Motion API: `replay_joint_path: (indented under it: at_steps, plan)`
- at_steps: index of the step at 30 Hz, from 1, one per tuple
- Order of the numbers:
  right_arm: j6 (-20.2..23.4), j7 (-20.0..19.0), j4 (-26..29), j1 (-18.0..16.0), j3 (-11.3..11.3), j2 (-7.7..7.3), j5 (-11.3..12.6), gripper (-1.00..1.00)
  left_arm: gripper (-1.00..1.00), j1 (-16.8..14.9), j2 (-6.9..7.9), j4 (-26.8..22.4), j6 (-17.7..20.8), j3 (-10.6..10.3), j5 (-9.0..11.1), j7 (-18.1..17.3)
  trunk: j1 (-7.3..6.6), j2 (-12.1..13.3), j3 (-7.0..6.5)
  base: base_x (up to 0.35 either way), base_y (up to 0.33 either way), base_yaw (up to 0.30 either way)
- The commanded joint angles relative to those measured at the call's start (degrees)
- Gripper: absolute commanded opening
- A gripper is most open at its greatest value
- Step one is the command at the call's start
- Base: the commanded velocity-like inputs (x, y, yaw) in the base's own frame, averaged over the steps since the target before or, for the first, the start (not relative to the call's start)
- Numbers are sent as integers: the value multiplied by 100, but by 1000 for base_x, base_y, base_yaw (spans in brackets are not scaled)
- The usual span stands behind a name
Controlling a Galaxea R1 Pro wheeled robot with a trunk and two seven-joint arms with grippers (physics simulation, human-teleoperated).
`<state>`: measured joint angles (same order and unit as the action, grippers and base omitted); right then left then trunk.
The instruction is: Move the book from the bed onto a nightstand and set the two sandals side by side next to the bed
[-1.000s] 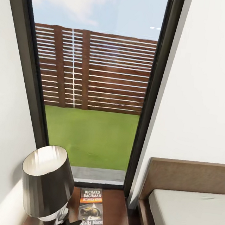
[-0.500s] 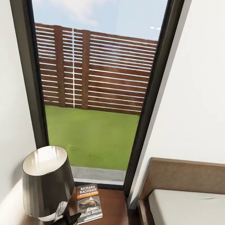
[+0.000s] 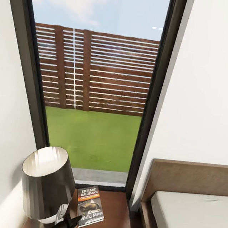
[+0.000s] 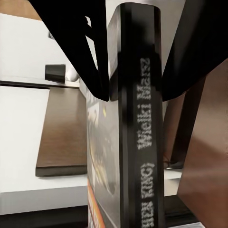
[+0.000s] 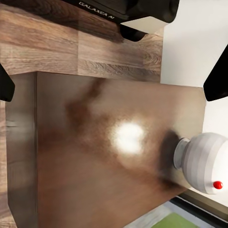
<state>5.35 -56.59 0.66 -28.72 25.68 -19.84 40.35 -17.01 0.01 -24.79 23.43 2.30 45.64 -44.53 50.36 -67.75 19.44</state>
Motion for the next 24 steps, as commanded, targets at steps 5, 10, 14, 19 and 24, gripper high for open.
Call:
replay_joint_path:
  at_steps: [5, 10, 14, 19, 24]
  plan:
    - [126, -91, 72, -2, -4, -37, 68, 100, -100, -4, 4, 0, 57, 16, 33, -12, 111, -206, 97, 0, 0, 0]
    - [1299, -539, 927, -28, -82, -95, 60, 100, -100, -4, 7, 0, 57, 16, 33, -12, 220, -407, 187, 0, 0, 0]
    - [2549, -593, 2515, -35, -101, -796, 104, 100, -100, -4, 4, 5, 57, 16, 33, -11, 308, -567, 259, 0, 0, 0]
    - [3330, -606, 3263, -33, -350, -1154, 648, 100, -100, -4, -4, 9, 51, 16, 33, -4, 418, -768, 348, 0, 0, 0]
    - [3579, -607, 3483, -34, -612, -1218, 1017, 100, -100, -4, -4, 10, 54, 16, 33, -3, 528, -968, 438, 0, 0, 0]
